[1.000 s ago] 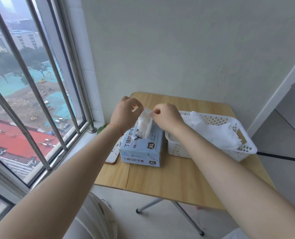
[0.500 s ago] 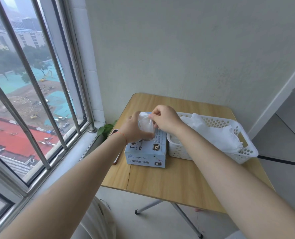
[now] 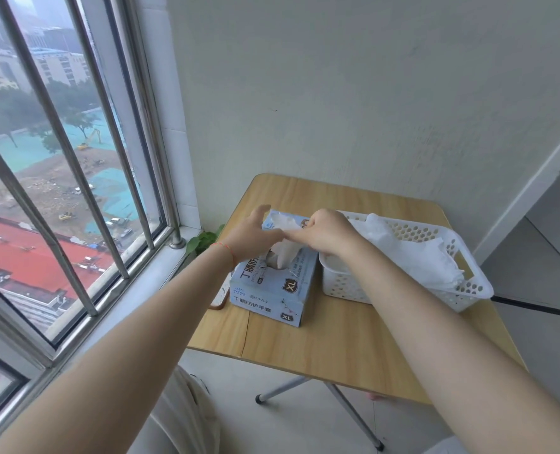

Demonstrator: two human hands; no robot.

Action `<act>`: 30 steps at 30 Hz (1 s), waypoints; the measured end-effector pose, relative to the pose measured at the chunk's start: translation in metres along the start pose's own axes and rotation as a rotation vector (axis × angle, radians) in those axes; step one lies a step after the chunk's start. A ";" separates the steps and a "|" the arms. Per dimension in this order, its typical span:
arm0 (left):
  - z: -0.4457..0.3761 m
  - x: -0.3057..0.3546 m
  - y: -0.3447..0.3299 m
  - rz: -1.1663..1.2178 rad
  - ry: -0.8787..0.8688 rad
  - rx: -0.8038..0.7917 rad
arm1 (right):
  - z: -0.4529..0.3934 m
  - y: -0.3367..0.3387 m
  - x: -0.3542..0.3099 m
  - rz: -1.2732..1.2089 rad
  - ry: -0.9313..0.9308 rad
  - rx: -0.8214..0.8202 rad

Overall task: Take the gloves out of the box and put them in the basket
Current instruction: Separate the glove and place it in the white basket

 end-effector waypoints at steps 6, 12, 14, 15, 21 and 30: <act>0.005 -0.007 -0.004 -0.060 0.009 0.129 | -0.001 0.004 -0.002 -0.042 0.048 0.050; 0.013 -0.027 -0.012 -0.083 0.094 0.133 | 0.001 0.042 -0.021 -0.281 0.207 0.319; 0.014 -0.029 -0.013 -0.079 0.108 0.129 | 0.004 0.041 -0.028 -0.315 0.254 0.334; 0.014 -0.029 -0.014 -0.077 0.111 0.122 | 0.004 0.039 -0.029 -0.325 0.263 0.320; 0.020 -0.017 -0.012 0.057 0.048 0.105 | -0.002 0.017 -0.008 -0.215 0.071 0.102; 0.025 -0.006 -0.025 -0.178 -0.054 0.092 | -0.012 0.028 -0.012 -0.167 0.117 0.294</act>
Point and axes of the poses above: each hand's wrist, its own z-axis away from the middle knuckle, its own y-axis out of the back of the hand, x = y × z, the point moved 10 cm from there along -z, towards the middle knuckle
